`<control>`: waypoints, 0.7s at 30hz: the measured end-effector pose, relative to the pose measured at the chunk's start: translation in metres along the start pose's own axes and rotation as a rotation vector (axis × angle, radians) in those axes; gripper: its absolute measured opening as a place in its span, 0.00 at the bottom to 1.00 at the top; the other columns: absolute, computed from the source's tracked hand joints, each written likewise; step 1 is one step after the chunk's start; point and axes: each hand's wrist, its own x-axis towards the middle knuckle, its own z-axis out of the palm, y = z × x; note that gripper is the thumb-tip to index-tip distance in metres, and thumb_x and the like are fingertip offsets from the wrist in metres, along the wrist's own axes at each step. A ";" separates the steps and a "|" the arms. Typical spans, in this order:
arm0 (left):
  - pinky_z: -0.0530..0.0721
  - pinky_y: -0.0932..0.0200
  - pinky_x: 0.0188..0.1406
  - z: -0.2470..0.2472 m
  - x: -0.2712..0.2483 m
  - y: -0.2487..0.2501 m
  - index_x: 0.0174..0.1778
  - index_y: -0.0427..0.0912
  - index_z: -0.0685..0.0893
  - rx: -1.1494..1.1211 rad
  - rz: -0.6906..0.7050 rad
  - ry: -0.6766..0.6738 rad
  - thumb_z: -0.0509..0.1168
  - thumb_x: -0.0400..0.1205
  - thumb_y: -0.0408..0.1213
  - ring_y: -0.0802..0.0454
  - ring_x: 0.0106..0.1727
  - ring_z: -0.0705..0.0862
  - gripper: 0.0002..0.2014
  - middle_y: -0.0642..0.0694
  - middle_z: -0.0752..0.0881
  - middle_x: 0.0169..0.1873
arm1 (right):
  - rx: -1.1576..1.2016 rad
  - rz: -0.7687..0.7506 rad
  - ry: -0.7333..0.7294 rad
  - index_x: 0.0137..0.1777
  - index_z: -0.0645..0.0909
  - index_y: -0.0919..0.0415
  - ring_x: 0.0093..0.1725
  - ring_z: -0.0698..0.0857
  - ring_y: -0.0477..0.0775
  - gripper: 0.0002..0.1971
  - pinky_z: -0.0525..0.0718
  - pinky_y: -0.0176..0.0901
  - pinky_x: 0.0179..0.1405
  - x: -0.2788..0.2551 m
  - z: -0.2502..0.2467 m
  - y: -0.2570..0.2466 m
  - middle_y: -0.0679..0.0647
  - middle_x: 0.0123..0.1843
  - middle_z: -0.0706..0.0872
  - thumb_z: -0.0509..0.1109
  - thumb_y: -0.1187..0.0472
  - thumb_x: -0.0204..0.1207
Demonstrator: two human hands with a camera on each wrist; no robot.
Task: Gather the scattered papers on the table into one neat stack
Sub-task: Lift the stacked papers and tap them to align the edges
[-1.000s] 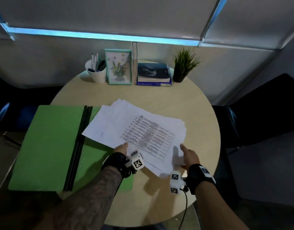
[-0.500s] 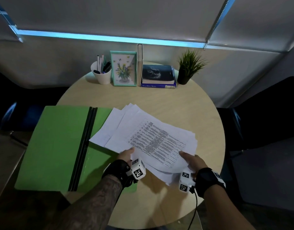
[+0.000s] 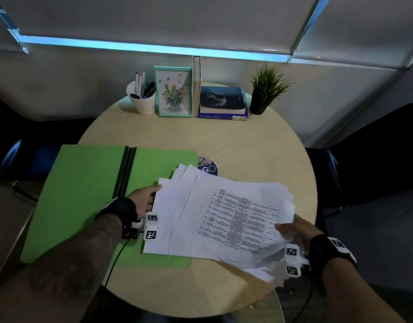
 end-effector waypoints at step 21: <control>0.77 0.55 0.55 0.022 0.016 -0.020 0.70 0.34 0.74 0.608 0.327 0.277 0.71 0.79 0.35 0.41 0.63 0.82 0.24 0.39 0.83 0.62 | -0.446 -0.080 0.399 0.75 0.69 0.65 0.62 0.81 0.66 0.30 0.79 0.51 0.55 0.028 0.043 0.009 0.64 0.68 0.79 0.74 0.58 0.75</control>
